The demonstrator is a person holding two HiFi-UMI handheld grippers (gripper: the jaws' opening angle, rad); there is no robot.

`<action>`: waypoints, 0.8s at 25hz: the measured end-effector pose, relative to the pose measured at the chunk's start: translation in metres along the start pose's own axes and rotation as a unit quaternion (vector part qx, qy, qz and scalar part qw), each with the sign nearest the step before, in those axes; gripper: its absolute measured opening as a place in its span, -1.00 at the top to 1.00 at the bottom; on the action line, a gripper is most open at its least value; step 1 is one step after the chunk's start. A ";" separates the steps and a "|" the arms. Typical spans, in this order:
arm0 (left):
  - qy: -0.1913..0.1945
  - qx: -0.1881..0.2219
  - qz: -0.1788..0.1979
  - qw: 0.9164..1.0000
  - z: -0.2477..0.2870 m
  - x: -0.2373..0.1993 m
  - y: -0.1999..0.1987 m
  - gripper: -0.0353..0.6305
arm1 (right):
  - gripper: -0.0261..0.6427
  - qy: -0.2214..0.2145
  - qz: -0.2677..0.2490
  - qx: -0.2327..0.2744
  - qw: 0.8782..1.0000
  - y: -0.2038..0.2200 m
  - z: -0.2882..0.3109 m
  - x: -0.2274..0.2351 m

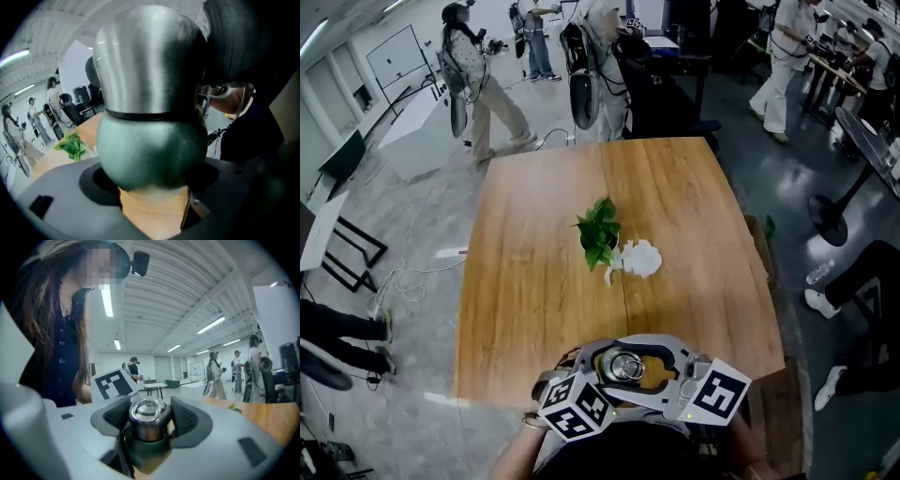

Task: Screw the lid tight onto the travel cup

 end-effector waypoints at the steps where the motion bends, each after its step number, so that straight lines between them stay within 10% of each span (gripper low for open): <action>1: 0.005 0.003 0.006 1.000 -0.001 0.001 0.001 -0.29 | 0.13 -0.012 0.003 -0.002 1.000 0.000 -0.001 0.000; 5: 0.022 0.009 0.022 0.999 -0.004 0.003 0.004 -0.29 | 0.13 -0.043 -0.005 -0.014 0.999 0.000 -0.001 0.001; 14: -0.027 0.016 0.010 0.999 0.002 -0.010 0.002 -0.29 | 0.10 0.046 -0.020 -0.002 0.999 0.002 0.005 -0.001; 20: 0.105 0.051 0.084 0.990 0.000 -0.005 0.001 -0.29 | 0.11 -0.009 0.011 -0.021 1.000 0.000 -0.015 0.001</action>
Point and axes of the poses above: the fingertips, and each gripper's own axes: z forward along the fingers, x to its right, y out of its underside, the point moved 9 cm from there along -z, backward along the fingers, and after that the axes turned 3 degrees about -x, right-handed, at the moved point
